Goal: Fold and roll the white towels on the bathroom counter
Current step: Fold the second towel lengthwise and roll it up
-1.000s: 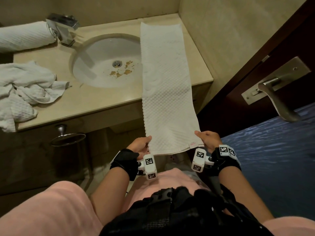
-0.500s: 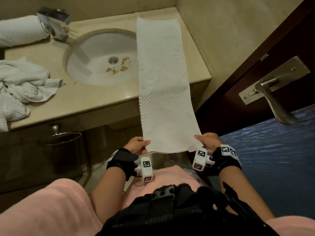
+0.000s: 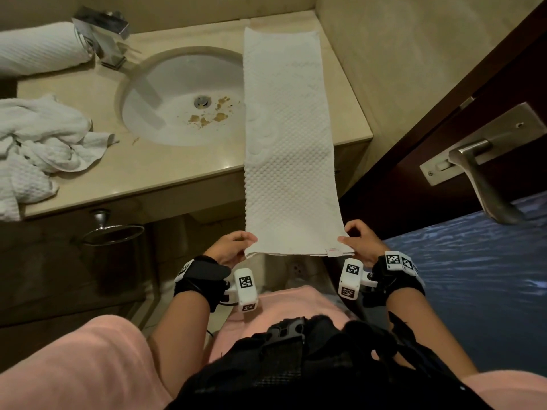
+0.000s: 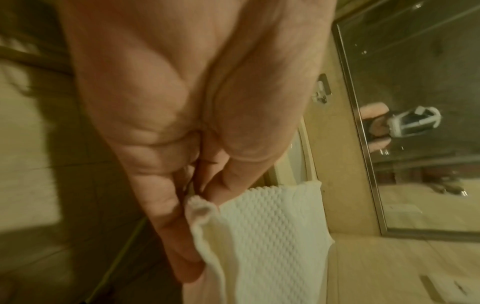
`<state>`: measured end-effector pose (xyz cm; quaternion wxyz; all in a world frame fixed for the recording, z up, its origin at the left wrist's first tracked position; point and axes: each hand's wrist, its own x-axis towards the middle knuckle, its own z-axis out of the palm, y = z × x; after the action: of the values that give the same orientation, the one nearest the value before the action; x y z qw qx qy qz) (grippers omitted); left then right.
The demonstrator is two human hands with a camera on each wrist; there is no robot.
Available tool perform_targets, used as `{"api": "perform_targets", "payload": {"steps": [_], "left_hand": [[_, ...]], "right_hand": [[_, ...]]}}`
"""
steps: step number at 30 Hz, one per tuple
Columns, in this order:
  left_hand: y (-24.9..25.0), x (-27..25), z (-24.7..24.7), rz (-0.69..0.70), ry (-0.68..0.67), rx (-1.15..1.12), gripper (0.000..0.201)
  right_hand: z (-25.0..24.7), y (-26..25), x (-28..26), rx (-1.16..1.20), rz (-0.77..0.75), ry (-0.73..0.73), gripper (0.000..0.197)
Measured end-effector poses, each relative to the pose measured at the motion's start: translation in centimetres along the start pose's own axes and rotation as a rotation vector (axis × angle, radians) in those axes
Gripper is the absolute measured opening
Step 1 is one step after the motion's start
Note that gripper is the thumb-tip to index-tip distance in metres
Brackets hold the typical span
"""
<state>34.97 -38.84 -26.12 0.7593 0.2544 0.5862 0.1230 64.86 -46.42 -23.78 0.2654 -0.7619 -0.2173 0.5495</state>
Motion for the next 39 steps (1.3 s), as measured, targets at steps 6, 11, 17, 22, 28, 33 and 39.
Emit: {"api": "perform_targets", "payload": {"steps": [6,11,17,22,28,33,39], "left_hand": [[1.2,-1.3,-0.5,-0.082,-0.118,-0.393,0.032],[1.7,-2.0,-1.1,-0.059,-0.172,-0.274,0.044],[2.8,-2.2,-0.8,0.054,-0.130,-0.236,0.015],[3.7,-2.2,-0.1,0.044,-0.052,-0.277,0.008],[4.2,-1.5,0.1,-0.001,-0.013,-0.310,0.009],[4.2,-1.2,0.5,-0.016,-0.001,-0.332,0.011],[3.9,0.1,1.2,-0.007,0.097,-0.233,0.024]], "right_hand": [[-0.6,-0.8,-0.4,0.090,-0.047,-0.104,0.031],[-0.8,-1.2,-0.5,0.295,-0.003,-0.215,0.025],[-0.8,-2.0,-0.6,0.543,0.047,-0.231,0.028],[-0.9,-2.4,-0.5,0.603,-0.005,-0.207,0.036],[-0.9,-2.3,-1.1,0.578,-0.076,-0.320,0.056],[-0.4,-2.3,0.1,0.502,-0.061,-0.172,0.035],[0.3,-1.4,1.6,0.460,-0.026,-0.092,0.007]]}}
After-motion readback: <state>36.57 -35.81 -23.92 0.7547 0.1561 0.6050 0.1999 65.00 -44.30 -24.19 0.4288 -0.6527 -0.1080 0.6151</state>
